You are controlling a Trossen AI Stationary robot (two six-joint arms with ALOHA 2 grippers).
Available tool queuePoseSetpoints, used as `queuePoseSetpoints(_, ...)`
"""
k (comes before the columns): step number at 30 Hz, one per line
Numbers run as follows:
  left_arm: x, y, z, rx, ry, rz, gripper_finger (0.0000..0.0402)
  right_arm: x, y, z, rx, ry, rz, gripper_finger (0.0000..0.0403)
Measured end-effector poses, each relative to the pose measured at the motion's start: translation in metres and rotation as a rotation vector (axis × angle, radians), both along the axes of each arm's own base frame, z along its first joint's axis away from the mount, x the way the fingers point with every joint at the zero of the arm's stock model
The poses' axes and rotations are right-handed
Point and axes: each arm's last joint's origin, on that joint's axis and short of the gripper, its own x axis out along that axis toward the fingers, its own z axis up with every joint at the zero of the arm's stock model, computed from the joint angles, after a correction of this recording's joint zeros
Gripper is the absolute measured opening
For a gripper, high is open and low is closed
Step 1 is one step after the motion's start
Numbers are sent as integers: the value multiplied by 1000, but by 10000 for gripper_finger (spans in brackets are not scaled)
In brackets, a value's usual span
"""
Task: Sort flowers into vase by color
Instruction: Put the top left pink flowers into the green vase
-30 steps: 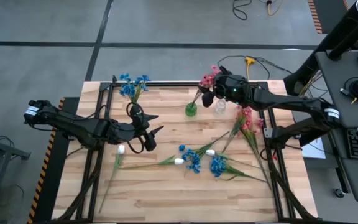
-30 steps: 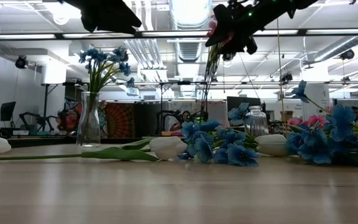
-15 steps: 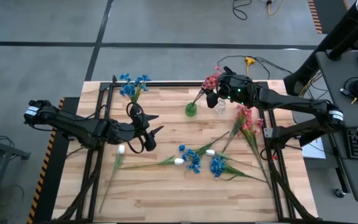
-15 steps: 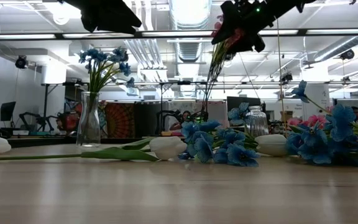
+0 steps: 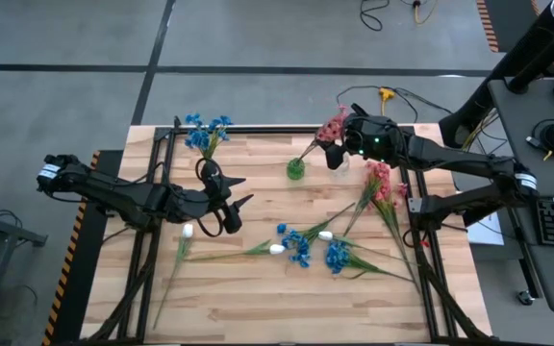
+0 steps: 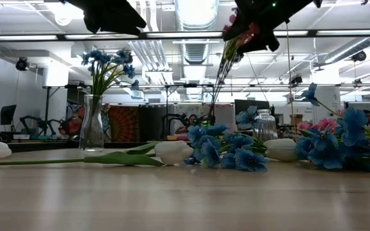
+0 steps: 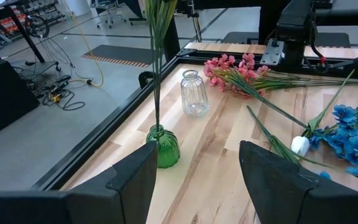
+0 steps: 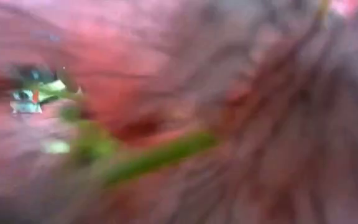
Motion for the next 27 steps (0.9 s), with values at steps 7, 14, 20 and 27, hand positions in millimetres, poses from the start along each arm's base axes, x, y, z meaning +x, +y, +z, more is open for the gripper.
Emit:
queuePoseSetpoints(7, 0, 0, 0, -2, -1, 0, 210, 22, -8, 0, 5, 42, 27, 350)
queuePoseSetpoints(14, 0, 0, 0, -3, -1, 1, 210, 40, -14, 12, 48, 175, 54, 350)
queuePoseSetpoints(20, 0, 0, 0, -2, 2, 1, 210, 51, -18, 21, 80, 270, 58, 350)
queuePoseSetpoints(27, 0, 0, -1, -1, 7, 1, 210, 51, -18, 32, 77, 282, 62, 350)
